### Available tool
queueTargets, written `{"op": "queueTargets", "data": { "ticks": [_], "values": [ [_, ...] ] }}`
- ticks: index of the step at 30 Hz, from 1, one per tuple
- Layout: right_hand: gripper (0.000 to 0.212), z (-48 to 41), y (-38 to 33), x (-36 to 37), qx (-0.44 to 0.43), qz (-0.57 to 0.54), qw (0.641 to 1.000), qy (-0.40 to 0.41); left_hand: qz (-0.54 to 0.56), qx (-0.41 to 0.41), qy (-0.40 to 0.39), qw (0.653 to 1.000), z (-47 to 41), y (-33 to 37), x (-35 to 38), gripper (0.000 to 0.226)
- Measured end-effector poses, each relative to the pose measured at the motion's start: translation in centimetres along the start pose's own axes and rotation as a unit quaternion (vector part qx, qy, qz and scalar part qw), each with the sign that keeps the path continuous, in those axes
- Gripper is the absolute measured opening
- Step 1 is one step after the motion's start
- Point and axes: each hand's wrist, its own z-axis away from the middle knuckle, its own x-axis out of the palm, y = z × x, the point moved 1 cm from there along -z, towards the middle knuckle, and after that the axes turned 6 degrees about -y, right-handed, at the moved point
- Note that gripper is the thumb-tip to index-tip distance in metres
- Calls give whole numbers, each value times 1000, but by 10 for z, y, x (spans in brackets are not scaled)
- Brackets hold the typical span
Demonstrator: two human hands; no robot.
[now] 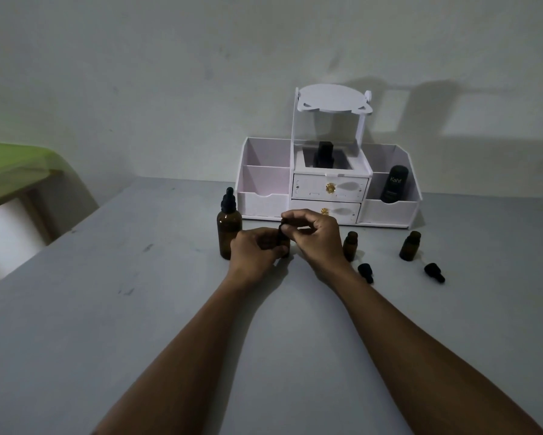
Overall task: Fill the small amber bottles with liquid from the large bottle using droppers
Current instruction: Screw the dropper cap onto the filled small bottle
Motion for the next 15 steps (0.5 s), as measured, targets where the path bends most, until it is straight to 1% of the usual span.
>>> {"op": "queueTargets", "data": {
  "ticks": [2,5,7,9,15],
  "values": [
    [19,1,1,0,-3,-1,1000,11,-9,4,0,1000,-1,-1,0,32],
    [24,3,0,0,-9,-14,1000,22,-14,7,-2,1000,-2,-3,1,32],
    [29,3,-1,0,0,-36,999,9,3,-6,0,1000,-1,-3,1,34],
    [32,3,-1,1,1,-22,1000,-2,11,-10,2,1000,-1,-3,2,34],
    [21,1,0,-1,-1,-2,1000,10,4,-7,5,1000,2,-2,3,33]
  ]
}}
